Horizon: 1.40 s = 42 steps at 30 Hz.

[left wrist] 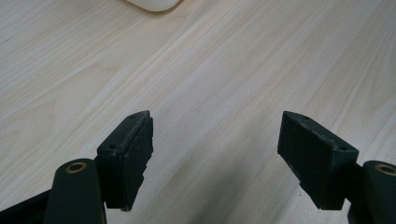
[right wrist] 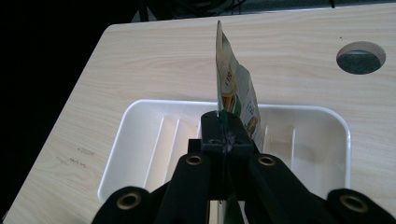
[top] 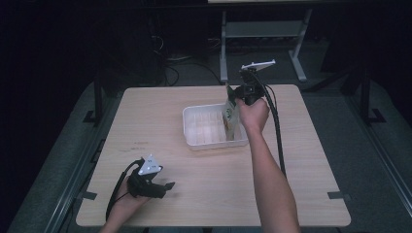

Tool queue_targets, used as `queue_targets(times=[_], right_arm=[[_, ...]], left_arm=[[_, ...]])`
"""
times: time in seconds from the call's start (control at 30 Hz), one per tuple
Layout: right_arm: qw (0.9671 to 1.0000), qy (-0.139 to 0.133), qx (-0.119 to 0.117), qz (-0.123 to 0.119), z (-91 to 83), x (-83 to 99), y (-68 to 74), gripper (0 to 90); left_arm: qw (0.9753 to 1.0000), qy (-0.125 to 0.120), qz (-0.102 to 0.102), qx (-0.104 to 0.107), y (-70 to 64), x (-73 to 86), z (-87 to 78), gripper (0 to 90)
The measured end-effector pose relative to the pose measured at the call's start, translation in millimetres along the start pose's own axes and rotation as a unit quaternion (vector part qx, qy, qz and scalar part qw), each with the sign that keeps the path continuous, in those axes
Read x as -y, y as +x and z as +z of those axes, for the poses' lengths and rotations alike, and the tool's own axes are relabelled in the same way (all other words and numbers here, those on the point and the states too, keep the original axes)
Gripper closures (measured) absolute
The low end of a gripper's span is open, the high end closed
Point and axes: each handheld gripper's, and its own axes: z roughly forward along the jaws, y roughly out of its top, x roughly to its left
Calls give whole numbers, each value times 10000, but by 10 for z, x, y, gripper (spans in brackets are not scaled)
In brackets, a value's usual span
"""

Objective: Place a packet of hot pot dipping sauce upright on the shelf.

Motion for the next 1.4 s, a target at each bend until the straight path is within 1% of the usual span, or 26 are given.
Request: queue_targets(times=[0.2, 0.33, 0.37, 0.47, 0.57, 0.63, 0.7, 0.77, 0.8, 0.93, 0.97, 1.07, 1.1, 1.2, 1.23, 1.4], right_arm=[[10000, 34, -24, 16, 36, 25, -17, 889], [9999, 114, -6, -18, 69, 31, -20, 887], [9998, 169, -11, -39, 93, 42, -16, 885], [9998, 204, -17, -40, 108, 51, -13, 883], [9996, 260, -36, -69, 115, 50, -17, 865], [9993, 345, -96, -55, 116, 46, -26, 843], [9992, 374, -84, -75, 113, 48, -26, 835], [9987, 449, 34, -221, 106, 52, -15, 821], [9980, 523, 137, -333, 94, 56, -11, 815], [9971, 599, 219, -426, 68, 57, -21, 820], [9965, 629, 242, -488, 51, 63, -27, 848], [9961, 664, 211, -539, 48, 81, -32, 866], [9957, 688, 182, -592, 47, 104, -32, 879], [9954, 723, 136, -612, 45, 122, -38, 885], [9952, 757, 76, -623, 43, 134, -51, 885], [9948, 805, 25, -620, 34, 139, -74, 879]], left_arm=[[10000, 10, 22, 0, -6, -1, 2, 261], [10000, 12, 22, -5, -3, -2, 2, 261], [10000, 11, 21, -4, -3, -2, 2, 261], [10000, 8, 22, -6, -7, -1, 1, 261], [10000, 17, 19, 0, -1, 0, 2, 261], [10000, 14, 19, -1, -1, 0, 2, 261], [10000, 8, 19, -1, -3, -1, 2, 261], [10000, 17, 23, -1, -8, -3, 5, 261], [10000, 20, 26, 5, -10, -4, 7, 261], [10000, 24, 24, 11, -14, -4, 10, 261], [10000, 27, 18, 12, -12, -4, 11, 261], [10000, 37, 18, 8, -9, -3, 11, 261], [10000, 41, 19, 10, -9, -4, 11, 261], [10000, 41, 14, 14, -11, -4, 13, 261], [10000, 44, 17, 20, -12, -3, 15, 261], [10000, 42, 8, 2, -8, 0, 12, 261]])
